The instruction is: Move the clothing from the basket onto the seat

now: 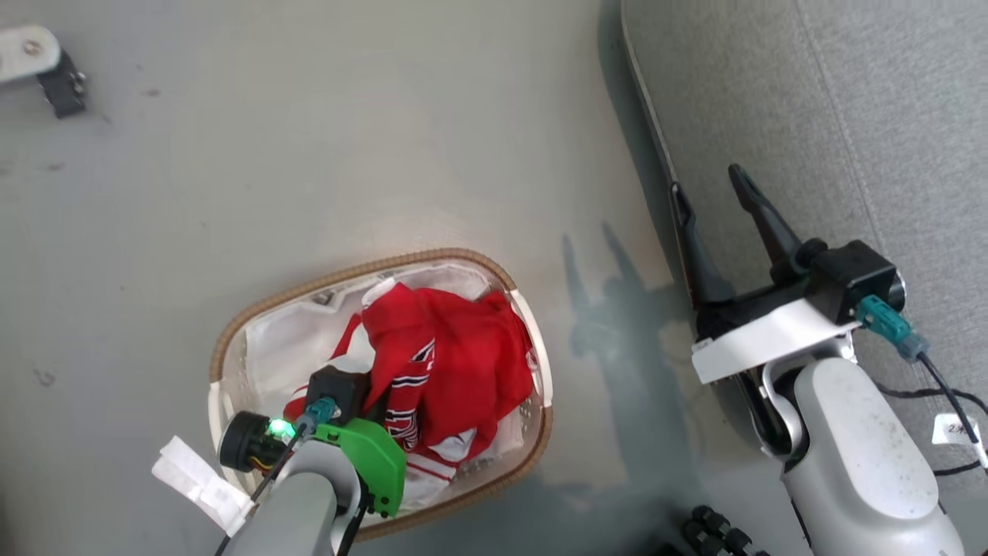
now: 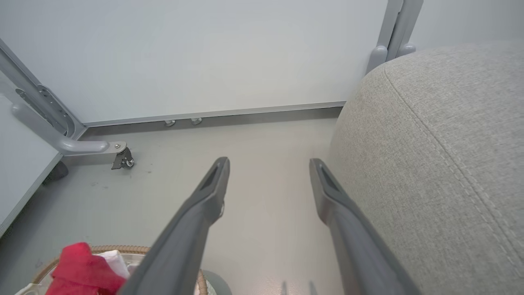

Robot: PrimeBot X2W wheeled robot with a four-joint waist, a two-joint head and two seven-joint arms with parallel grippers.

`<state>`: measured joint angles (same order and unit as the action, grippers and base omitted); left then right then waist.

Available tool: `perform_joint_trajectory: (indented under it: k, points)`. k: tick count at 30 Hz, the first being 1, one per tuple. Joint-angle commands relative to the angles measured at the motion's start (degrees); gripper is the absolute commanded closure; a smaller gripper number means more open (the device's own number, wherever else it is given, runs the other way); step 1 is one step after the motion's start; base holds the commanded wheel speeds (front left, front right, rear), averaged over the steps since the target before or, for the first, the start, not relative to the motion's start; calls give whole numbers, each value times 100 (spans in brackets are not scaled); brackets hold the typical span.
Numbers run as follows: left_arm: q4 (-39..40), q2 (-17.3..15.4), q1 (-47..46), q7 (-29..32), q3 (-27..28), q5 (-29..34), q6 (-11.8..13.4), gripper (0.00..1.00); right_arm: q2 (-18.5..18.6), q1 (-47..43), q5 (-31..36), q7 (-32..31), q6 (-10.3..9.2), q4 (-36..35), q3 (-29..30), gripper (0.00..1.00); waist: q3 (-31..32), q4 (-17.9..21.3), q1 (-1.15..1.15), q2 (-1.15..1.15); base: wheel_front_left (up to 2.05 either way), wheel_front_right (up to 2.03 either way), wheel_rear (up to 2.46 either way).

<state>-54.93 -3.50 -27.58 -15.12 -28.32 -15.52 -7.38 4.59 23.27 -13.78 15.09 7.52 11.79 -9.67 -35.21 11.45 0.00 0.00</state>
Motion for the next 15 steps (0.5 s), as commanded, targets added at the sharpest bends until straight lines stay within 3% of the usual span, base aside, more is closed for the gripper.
perform_joint_trajectory:
  k: [1, 15]
  points:
    - [124, -22, 166, -6, -15, -47, -15, 100, 23, -165, -18, 10, -6, 60, -19, 0, 649, -253, 0, 0, 0, 0, 0]
    - [1489, 21, 1246, -6, 656, 87, -16, 100, 71, -922, -35, 10, -6, 323, -52, 0, 2102, -555, 0, 0, 0, 0, 0]
